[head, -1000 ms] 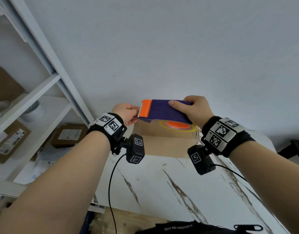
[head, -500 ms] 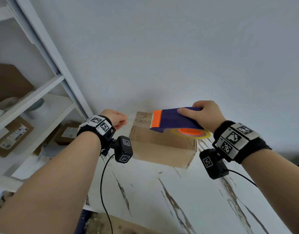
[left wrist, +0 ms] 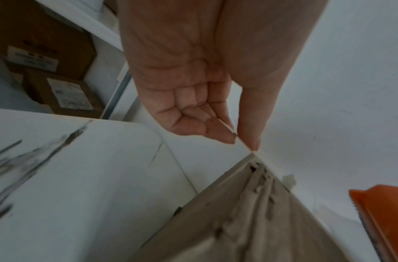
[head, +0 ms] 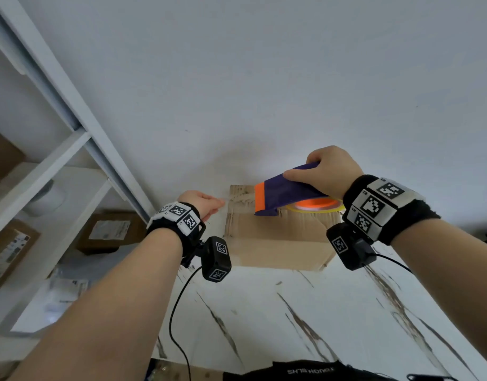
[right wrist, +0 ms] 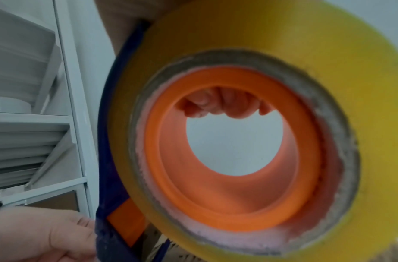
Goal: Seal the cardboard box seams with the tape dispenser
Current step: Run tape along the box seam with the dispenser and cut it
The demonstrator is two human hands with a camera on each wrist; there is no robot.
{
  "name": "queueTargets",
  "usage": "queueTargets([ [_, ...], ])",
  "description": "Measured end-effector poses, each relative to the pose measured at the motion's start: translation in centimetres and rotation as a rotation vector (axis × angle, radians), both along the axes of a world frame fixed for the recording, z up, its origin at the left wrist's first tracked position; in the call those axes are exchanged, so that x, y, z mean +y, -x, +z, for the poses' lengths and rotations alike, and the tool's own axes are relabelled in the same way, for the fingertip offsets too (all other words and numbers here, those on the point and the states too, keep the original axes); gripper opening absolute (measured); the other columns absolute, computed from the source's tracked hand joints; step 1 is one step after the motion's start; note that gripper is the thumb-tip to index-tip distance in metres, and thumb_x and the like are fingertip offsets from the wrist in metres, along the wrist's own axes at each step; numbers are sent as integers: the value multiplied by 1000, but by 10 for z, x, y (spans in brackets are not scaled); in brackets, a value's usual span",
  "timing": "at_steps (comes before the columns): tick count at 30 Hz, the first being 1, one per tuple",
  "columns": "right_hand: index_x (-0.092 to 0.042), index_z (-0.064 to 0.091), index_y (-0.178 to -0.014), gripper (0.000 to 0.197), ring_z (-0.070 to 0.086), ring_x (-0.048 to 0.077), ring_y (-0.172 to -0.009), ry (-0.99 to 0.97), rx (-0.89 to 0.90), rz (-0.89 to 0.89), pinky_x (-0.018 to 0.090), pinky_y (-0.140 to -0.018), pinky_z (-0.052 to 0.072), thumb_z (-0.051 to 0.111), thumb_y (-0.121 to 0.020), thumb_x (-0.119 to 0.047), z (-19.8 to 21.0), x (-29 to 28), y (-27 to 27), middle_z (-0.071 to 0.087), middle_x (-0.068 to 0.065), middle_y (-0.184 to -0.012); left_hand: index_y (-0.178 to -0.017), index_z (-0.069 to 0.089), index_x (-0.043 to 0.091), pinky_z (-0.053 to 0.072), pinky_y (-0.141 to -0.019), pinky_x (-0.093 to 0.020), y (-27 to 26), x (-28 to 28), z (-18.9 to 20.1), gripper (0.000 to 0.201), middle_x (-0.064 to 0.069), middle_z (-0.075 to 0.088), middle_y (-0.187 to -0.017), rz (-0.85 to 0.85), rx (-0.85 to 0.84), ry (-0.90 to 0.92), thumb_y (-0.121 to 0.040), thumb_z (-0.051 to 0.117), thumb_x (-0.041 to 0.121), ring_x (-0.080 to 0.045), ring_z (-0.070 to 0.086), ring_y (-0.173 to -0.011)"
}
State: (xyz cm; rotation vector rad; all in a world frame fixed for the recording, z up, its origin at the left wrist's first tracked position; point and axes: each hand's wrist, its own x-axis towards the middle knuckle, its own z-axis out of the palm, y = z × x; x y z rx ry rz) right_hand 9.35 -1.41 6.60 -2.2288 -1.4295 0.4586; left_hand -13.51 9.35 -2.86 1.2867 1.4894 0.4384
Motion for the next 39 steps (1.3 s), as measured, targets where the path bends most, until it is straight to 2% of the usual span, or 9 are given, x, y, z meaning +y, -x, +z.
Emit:
queueTargets([
  [4,-13,46,-53,46,45,21,-61,42,-30,-21,29,-55,34,67,-73,-48,2,5,8,44,3,-57,-73,63,11,42,-62,-27,3,6,-9,12,-5,59,-61,-8,-81,68,-77,74,16,-15,50,-57],
  [9,-7,59,-66,44,50,23,-67,74,-86,-30,31,-61,39,67,-72,-50,2,9,15,53,6,-67,-68,60,12,43,-64,-28,7,8,-13,17,5,59,-40,-26,-105,125,-77,74,15,-18,51,-62],
  [15,-9,60,-66,44,52,23,-70,94,-118,-66,33,-64,42,67,-71,-51,-2,7,20,56,6,-70,-74,59,11,48,-80,-35,4,6,-22,17,-5,61,-63,-69,-111,126,-78,74,18,-21,53,-68],
  [20,-4,62,-69,47,49,22,-67,75,-105,-72,31,-61,39,67,-72,-50,-2,7,19,53,7,-67,-73,60,8,43,-59,-25,-2,-1,-22,15,-6,63,-62,-67,-145,127,-84,67,15,-20,56,-67],
  [27,-10,58,-63,44,51,22,-68,88,-127,-59,32,-62,41,67,-71,-51,0,7,19,53,4,-66,-120,51,1,51,-58,-26,-5,-8,-15,48,-7,68,-88,-318,294,21,-87,59,36,-18,69,-66],
  [31,-11,58,-62,42,52,22,-70,90,-125,-46,32,-62,41,67,-72,-51,2,6,15,53,3,-65,-137,41,9,52,-90,-36,1,-11,-21,57,-12,59,-127,-330,366,-46,-86,59,28,-24,66,-100],
  [34,-12,55,-59,42,51,22,-69,91,-117,-34,31,-61,40,67,-72,-50,1,6,14,51,1,-62,-128,54,15,46,-98,-35,-3,-9,-15,38,-10,61,-125,-291,318,-260,-90,48,17,-26,60,-110],
  [37,-15,49,-53,44,49,22,-67,85,-109,-21,30,-59,39,67,-73,-50,-2,7,14,48,1,-60,-122,58,9,53,-90,-44,-15,-16,-5,34,-14,66,-114,-287,109,-232,-94,40,12,-29,67,-97],
  [39,-15,50,-53,44,50,23,-68,80,-95,-15,31,-61,40,67,-73,-50,-3,7,13,48,1,-60,-125,56,10,54,-87,-45,-21,-20,-4,36,-13,66,-113,-324,133,-202,-94,39,16,-30,67,-96],
])
